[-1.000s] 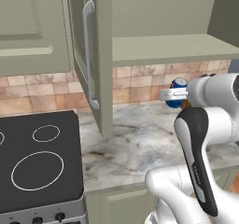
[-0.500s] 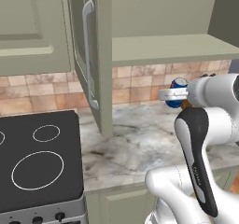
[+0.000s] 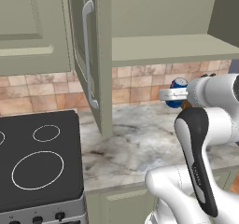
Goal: Pick the can from the counter and place it in the open cabinet.
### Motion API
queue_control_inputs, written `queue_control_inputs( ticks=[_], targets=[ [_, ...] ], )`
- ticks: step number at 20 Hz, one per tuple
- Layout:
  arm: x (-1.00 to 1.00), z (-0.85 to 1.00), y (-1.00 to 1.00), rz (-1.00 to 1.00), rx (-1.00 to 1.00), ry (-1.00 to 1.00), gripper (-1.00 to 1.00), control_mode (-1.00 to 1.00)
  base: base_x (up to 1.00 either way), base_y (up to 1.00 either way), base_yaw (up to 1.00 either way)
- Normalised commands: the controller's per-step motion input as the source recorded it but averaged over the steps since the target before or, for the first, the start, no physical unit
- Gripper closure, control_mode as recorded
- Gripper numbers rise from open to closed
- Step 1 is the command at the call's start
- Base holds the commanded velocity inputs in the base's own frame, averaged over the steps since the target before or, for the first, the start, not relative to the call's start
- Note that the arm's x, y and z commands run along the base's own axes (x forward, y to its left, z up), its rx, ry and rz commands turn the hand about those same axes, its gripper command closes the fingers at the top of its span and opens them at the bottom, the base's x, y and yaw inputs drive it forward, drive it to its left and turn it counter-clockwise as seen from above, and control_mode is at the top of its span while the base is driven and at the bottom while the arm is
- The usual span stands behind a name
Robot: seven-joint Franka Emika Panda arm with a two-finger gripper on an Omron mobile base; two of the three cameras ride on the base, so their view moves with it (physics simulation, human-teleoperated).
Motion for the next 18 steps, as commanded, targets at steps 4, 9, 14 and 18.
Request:
queue_control_inputs(
  ticks=[4, 9, 14, 18],
  targets=[
    [0.01, 0.0, 0.0, 0.0, 0.0, 0.02, 1.0, -1.0, 0.0, 0.0, 0.0],
    [0.0, 0.05, 0.0, 0.0, 0.0, 0.0, 1.0, -1.0, 0.0, 0.0, 0.0],
    [0.0, 0.2, 0.0, 0.0, 0.0, -0.01, 1.0, -1.0, 0.0, 0.0, 0.0],
    [0.0, 0.31, 0.0, 0.0, 0.0, -0.03, 1.0, -1.0, 0.0, 0.0, 0.0]
  ],
)
